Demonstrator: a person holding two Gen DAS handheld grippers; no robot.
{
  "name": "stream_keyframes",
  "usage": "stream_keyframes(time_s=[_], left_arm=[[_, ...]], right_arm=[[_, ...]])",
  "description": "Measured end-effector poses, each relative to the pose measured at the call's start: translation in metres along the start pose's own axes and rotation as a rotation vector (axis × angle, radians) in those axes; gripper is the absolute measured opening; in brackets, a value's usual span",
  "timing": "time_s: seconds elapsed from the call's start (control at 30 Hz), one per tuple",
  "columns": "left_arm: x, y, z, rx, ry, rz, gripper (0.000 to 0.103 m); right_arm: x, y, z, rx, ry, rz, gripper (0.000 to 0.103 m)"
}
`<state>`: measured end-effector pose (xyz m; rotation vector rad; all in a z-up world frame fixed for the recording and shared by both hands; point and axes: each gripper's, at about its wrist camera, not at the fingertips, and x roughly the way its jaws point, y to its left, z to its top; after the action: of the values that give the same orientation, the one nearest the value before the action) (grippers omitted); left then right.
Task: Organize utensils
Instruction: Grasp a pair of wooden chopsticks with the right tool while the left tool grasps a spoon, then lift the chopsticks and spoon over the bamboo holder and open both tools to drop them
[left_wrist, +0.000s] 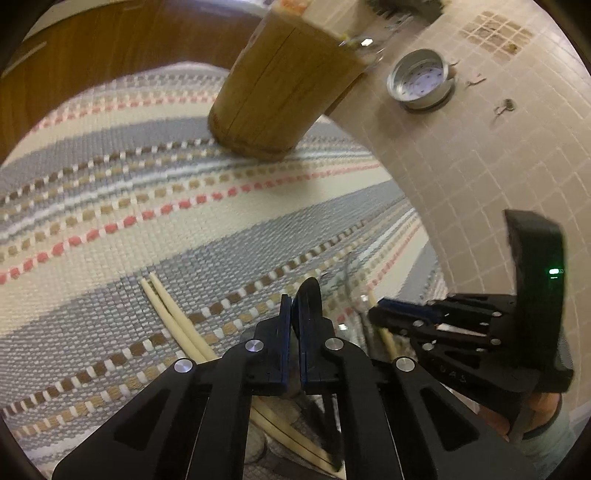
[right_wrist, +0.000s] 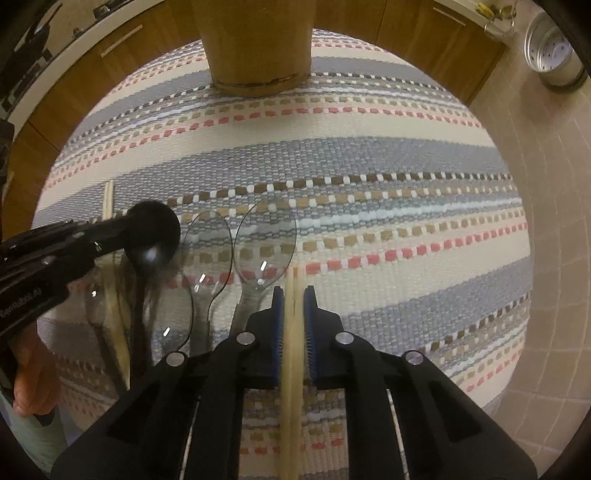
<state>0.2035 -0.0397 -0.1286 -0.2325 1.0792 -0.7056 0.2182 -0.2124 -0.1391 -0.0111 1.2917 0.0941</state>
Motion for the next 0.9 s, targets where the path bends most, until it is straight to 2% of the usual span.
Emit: stream_keyframes(time_s=[0.3, 0.57, 0.9], left_arm=[[-0.033, -0.015, 0.000, 0.071, -0.097, -0.018, 0.001], [-0.072, -0.035, -0.005, 0.144, -0.207, -0.004, 0.001], [-0.115, -0.068, -0.012, 0.222, -0.336, 0.022, 0.001]], right_arm=[[-0.033, -0.007, -0.017, 0.013, -0.092, 0.080, 0.009], [-0.103, -0.027, -0.056, 0.005, -0.299, 0.148, 0.009], [-0.157, -0.030, -0.074, -0.015, -0.489, 0.142, 0.009]])
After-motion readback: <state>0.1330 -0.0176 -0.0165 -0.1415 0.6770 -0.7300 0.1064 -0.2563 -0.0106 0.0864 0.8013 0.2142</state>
